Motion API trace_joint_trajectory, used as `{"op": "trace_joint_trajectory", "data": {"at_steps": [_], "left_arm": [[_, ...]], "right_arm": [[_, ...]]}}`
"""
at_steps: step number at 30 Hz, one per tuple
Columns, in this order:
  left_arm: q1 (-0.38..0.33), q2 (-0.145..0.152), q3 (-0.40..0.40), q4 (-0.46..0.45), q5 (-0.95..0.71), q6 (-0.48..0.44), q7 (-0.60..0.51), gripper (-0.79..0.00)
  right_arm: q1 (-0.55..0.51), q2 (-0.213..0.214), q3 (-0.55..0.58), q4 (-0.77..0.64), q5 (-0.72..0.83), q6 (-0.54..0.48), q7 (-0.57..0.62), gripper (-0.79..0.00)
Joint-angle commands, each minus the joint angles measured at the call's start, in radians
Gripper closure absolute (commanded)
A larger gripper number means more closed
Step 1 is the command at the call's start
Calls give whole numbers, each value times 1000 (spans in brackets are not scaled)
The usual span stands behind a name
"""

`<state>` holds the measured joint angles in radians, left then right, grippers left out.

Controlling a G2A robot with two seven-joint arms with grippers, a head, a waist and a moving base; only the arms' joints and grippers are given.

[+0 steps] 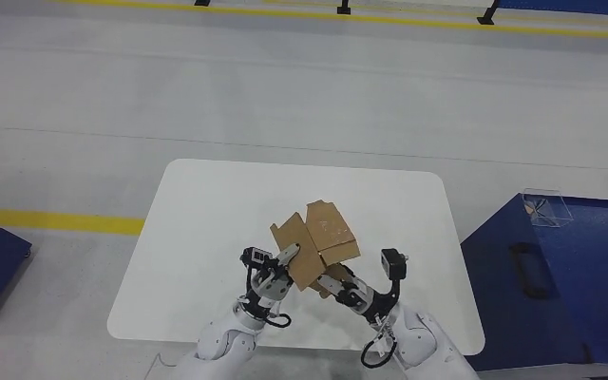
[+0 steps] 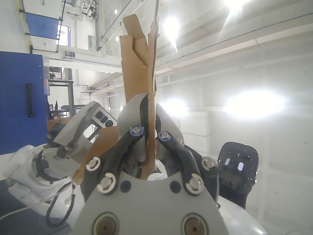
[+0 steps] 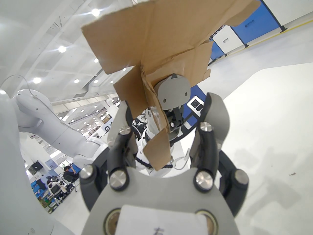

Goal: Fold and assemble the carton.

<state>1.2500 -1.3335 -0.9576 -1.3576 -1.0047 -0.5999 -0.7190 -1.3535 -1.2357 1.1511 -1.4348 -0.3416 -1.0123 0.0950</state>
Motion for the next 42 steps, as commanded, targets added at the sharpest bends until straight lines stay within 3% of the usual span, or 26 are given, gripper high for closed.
{"op": "trace_joint_trajectory", "data": {"at_steps": [1, 5, 6, 7, 12, 19, 23, 29, 34, 42], "left_arm": [[2, -2, -10, 0, -15, 7, 2, 0], [7, -3, -34, -2, -32, 4, -2, 0], [11, -4, -40, -3, -33, -2, 1, -314], [13, -4, -46, -1, -28, -6, 9, -785], [20, 0, -104, 8, -22, -19, 37, -785], [8, 22, -327, 85, -69, -81, 199, -785], [0, 31, -394, 81, -10, -69, 261, -785], [1, 31, -359, -20, 153, 3, 250, -785], [-34, 24, -276, -20, 352, 15, 197, -785], [-53, 26, -235, -2, 505, 98, 133, -785]], "right_arm": [[1, 7, -21, 3, -10, 0, -31, 0], [13, 22, -61, 19, 2, 0, -70, 0], [18, 26, -69, 22, 7, 0, -75, 0], [23, 29, -76, 24, 8, 0, -80, 0], [36, 49, -102, 23, 20, 0, -108, 0], [48, 86, -88, 58, -39, 0, -71, 0], [48, 106, -79, 65, -108, 0, -28, 0], [52, 130, -79, 68, -265, 0, 62, 0], [47, 137, -87, 47, -394, 0, 66, 0], [20, 141, -71, 5, -500, 0, -22, 0]]}}
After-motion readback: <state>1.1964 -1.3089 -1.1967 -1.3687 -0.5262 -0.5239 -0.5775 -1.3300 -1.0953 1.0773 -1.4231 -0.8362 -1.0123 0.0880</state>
